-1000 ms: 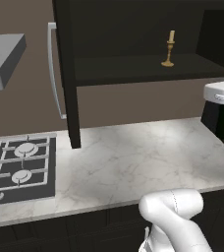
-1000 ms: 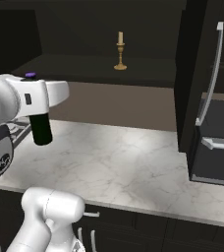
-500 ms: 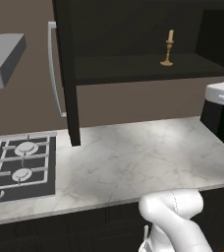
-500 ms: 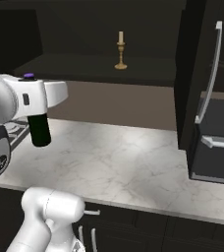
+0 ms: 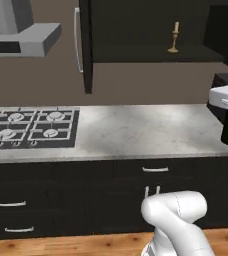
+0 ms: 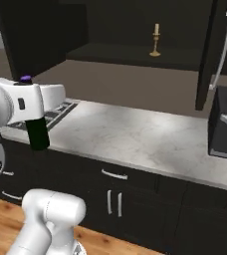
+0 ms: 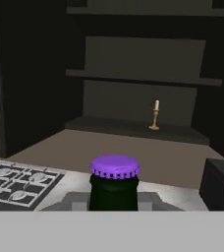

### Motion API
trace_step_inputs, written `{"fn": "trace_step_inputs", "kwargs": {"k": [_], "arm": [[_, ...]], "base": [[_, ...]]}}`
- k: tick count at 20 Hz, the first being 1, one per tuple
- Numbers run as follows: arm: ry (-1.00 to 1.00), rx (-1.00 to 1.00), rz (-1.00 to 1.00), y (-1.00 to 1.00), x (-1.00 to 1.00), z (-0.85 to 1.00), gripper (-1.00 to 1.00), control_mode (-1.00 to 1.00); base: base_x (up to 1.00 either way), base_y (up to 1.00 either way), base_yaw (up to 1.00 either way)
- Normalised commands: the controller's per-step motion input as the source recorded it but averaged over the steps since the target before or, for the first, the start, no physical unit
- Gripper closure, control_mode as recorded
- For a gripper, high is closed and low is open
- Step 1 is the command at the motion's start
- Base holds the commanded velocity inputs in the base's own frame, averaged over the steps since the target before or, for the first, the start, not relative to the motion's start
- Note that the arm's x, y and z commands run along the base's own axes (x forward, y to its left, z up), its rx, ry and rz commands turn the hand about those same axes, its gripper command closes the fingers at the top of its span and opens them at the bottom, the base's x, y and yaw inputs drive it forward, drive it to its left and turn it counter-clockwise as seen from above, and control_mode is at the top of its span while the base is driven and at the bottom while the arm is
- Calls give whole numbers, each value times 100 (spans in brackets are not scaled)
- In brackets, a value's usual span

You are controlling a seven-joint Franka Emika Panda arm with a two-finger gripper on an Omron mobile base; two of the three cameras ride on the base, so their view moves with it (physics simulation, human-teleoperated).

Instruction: Get the candle and the beer from the cabinet and move them to the dining counter.

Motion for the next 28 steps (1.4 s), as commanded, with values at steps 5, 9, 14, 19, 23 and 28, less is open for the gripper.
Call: {"fn": "trace_step_inputs", "kwargs": {"k": [5,9,14,19,23,28], "arm": [[0,0,0,0,0,0,100,100],[0,0,0,0,0,0,100,100],[0,0,0,0,0,0,100,100],[0,0,0,0,0,0,100,100],[0,0,0,0,0,0,100,100],[0,0,0,0,0,0,100,100]], "base": [[-3,0,76],[0,0,83],[-4,0,87],[0,0,90],[0,0,91],[0,0,88]]}}
